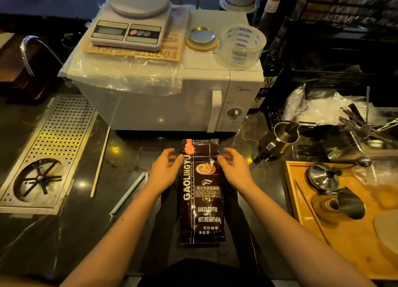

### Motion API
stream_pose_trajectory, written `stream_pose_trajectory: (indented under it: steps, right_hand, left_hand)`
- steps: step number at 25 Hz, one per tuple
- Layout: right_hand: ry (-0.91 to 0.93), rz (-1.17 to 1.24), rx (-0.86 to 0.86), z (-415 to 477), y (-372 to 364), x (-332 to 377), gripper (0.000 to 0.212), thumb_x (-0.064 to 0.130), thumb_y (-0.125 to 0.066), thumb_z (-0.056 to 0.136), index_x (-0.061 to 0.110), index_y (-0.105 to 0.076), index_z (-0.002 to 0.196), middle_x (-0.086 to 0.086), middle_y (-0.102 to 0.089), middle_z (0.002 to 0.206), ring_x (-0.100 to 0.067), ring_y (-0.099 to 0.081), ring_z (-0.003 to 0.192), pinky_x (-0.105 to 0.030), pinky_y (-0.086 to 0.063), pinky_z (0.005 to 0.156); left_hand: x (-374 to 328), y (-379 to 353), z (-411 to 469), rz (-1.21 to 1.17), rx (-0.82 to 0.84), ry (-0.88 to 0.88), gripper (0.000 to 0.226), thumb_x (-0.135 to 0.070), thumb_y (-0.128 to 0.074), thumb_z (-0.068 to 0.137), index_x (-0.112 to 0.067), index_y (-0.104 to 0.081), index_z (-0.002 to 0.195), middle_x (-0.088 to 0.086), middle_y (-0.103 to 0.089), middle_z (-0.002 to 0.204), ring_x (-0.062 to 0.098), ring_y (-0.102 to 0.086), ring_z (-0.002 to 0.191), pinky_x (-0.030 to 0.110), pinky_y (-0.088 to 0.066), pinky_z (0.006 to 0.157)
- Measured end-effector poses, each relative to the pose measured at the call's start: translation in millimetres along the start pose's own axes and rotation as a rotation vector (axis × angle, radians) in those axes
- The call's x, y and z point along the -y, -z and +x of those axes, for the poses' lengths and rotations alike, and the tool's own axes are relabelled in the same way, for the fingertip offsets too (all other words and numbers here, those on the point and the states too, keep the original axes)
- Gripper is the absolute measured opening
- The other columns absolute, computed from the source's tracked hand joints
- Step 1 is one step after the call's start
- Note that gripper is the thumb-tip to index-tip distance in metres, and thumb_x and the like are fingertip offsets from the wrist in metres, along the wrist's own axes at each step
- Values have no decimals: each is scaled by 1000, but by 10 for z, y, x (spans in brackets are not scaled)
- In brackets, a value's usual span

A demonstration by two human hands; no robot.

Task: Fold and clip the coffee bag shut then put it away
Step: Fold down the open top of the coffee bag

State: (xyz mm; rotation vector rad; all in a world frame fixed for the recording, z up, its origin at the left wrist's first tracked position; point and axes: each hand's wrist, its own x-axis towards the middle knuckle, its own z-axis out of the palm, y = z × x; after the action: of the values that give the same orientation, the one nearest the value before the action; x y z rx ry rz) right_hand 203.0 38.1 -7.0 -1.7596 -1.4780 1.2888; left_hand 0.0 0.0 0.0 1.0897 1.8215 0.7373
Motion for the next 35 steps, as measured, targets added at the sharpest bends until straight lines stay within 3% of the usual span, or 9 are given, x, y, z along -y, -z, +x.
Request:
stream_pose_trajectory:
  steps: [5,11,16,21,24,28,30,32,35]
  right_hand:
    - [-123,80,35,58,-81,-29,37,24,-57,96,7,-54,128,-4,-67,103,-11,-66,83,-21,-53,68]
    - [-167,134,41,35,-113,-35,23,20,-55,97,9,-59,117,-4,-68,95,-6,-65,76,-15,-45,56]
    - [-138,177,18,-62,-26,13,11,9,-53,97,16,-61,99,3,-66,86,-4,-62,71,-9,-44,48]
    - [-56,188,3,-208,42,70,16,4,-56,94,18,-63,91,0,-67,80,-2,-63,64,-10,-45,49]
    - [9,181,-6,-305,68,142,12,4,-59,92,14,-64,94,-4,-68,82,-7,-65,70,-12,-48,54]
    - [98,197,-58,-429,72,229,16,3,-63,88,18,-68,93,-11,-71,91,-27,-69,90,-41,-57,81]
    - [171,186,-95,-507,89,316,16,4,-63,87,16,-69,95,-8,-71,93,-27,-67,94,-46,-56,87]
    - [240,195,-118,-590,119,430,18,3,-62,89,19,-68,94,-2,-71,92,-20,-67,94,-39,-55,85]
    - [320,209,-125,-714,169,572,24,3,-60,91,27,-64,89,6,-70,88,-4,-66,86,-18,-52,74]
  left_hand:
    - [53,-53,119,-16,49,81,45,-35,-57,95,-13,-50,133,6,-69,111,20,-66,101,33,-52,86]
    - [-42,-103,132,54,69,36,36,-26,-58,95,-12,-53,128,4,-67,98,14,-63,84,14,-43,60]
    - [-37,-114,93,32,31,-11,4,-21,-61,94,-19,-59,95,3,-68,87,4,-61,71,20,-49,61]
    - [-7,-49,-27,-74,14,-60,11,-24,-65,91,-20,-63,101,2,-71,91,9,-68,80,18,-49,62]
    - [-31,34,-153,-111,-5,-111,12,-24,-67,89,-23,-66,101,0,-71,89,8,-69,78,12,-50,58]
    - [-105,106,-321,-170,-82,-181,15,-21,-69,87,-20,-71,102,-1,-72,92,13,-68,89,16,-49,69]
    - [-177,164,-413,-221,-115,-216,16,-19,-69,87,-20,-71,102,0,-72,93,14,-68,93,24,-53,78]
    - [-260,235,-497,-261,-129,-259,20,-16,-70,86,-16,-71,106,1,-73,95,14,-69,94,29,-56,83]
    - [-365,326,-593,-280,-147,-336,21,-8,-69,86,-13,-72,106,0,-75,95,10,-71,91,25,-57,82]
